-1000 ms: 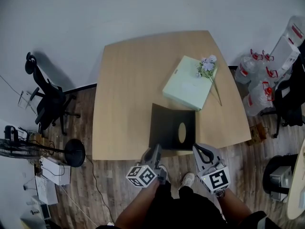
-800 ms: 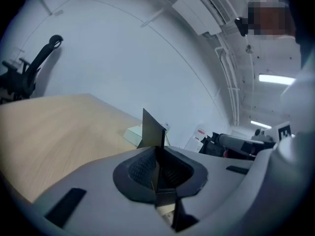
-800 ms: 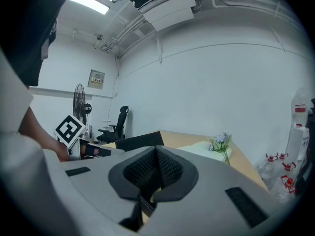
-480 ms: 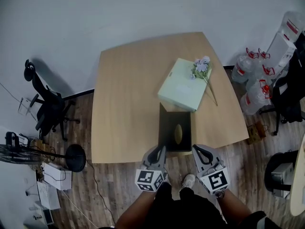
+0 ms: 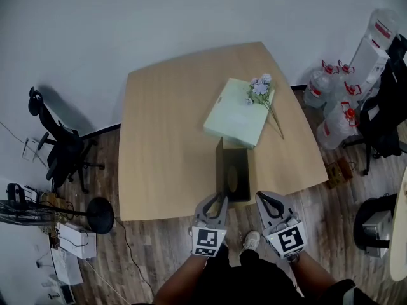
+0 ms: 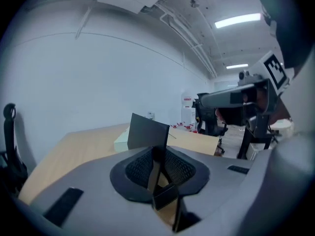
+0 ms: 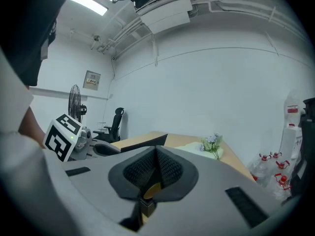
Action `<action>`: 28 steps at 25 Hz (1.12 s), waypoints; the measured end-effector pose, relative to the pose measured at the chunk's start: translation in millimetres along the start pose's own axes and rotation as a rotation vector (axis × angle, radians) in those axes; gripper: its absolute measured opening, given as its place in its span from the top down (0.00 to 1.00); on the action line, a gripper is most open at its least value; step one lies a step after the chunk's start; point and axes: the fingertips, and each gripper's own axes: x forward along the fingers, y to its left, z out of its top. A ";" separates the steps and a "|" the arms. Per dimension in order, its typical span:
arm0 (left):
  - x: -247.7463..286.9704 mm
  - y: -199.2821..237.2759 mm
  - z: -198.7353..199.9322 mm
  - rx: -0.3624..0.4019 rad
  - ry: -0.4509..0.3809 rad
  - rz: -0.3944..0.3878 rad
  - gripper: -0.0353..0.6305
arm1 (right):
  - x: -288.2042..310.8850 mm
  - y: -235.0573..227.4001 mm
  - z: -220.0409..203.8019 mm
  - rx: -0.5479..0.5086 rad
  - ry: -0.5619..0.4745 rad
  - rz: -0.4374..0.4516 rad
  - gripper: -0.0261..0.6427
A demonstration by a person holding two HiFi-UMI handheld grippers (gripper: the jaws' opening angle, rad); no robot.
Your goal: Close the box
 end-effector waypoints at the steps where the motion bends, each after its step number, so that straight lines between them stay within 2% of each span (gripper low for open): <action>1: 1.9 -4.4 -2.1 0.063 0.021 0.003 0.82 | -0.5 -0.9 -0.8 0.002 -0.030 -0.005 0.94; 4: 11.7 -21.1 -10.5 0.283 0.093 0.007 0.82 | -2.6 -3.1 -1.0 0.004 -0.052 -0.010 0.94; 6: 20.0 -32.8 -16.2 0.367 0.130 -0.014 0.81 | -4.2 -5.0 -1.0 0.004 -0.050 -0.013 0.94; 11: 32.8 -51.1 -34.2 0.381 0.176 -0.068 0.78 | -8.3 -10.2 -0.4 0.010 -0.053 -0.035 0.94; 15: 38.5 -58.2 -45.3 0.403 0.205 -0.096 0.76 | -12.2 -12.7 -4.5 0.011 -0.011 -0.043 0.94; 17: 38.5 -62.9 -47.2 0.358 0.201 -0.131 0.73 | -12.8 -13.2 -3.6 0.017 -0.030 -0.048 0.94; 21: 29.4 -63.9 -32.0 0.185 0.110 -0.170 0.66 | -11.9 -13.8 -6.4 0.023 -0.029 -0.050 0.94; 24: 21.2 -50.9 -15.1 0.085 0.053 -0.148 0.65 | -7.9 -13.4 -3.4 0.026 -0.052 -0.049 0.94; 28: 11.9 -28.8 19.7 0.005 -0.032 -0.105 0.70 | -2.4 -10.7 5.6 0.023 -0.067 -0.042 0.94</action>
